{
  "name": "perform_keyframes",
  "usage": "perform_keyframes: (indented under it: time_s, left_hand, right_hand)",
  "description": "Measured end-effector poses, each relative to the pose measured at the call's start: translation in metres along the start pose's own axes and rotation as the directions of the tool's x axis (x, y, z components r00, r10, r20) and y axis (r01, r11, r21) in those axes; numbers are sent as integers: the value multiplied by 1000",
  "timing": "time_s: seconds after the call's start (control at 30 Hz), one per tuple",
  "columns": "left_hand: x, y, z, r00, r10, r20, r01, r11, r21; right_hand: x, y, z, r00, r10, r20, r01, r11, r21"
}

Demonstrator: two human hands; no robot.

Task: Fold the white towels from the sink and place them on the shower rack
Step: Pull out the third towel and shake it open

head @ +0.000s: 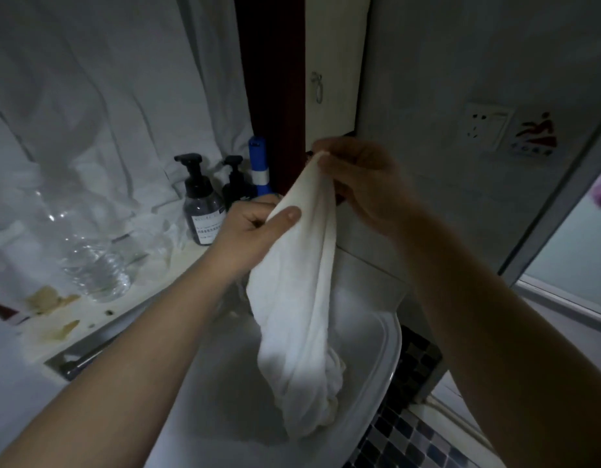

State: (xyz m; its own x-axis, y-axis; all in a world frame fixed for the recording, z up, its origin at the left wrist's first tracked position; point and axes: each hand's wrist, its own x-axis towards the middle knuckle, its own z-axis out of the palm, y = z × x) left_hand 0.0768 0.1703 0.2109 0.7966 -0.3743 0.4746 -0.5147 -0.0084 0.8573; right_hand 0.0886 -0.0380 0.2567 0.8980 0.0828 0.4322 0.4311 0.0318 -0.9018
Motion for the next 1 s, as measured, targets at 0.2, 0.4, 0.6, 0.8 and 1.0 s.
perform_keyframes:
  time_s: [0.2, 0.4, 0.6, 0.8, 1.0]
  left_hand:
    - [-14, -26, -27, 991, -93, -98, 118, 946, 303]
    - [-56, -64, -23, 938, -230, -259, 291, 930, 227]
    - [-88, -95, -24, 900, -324, -293, 365, 926, 97]
    - [-107, -121, -30, 902, -290, -320, 368, 905, 214]
    - [-120, -134, -33, 814, -423, -399, 527, 826, 200]
  right_hand:
    - [-2, 21, 6, 984, -83, -158, 0, 884, -467]
    - [-21, 45, 17, 988, 47, -150, -109, 891, -440]
    - [-21, 43, 19, 985, 77, -151, -123, 938, -324]
    - [-17, 45, 17, 960, 145, -239, -196, 958, -207]
    - [-24, 49, 17, 950, 103, -294, -170, 962, -212]
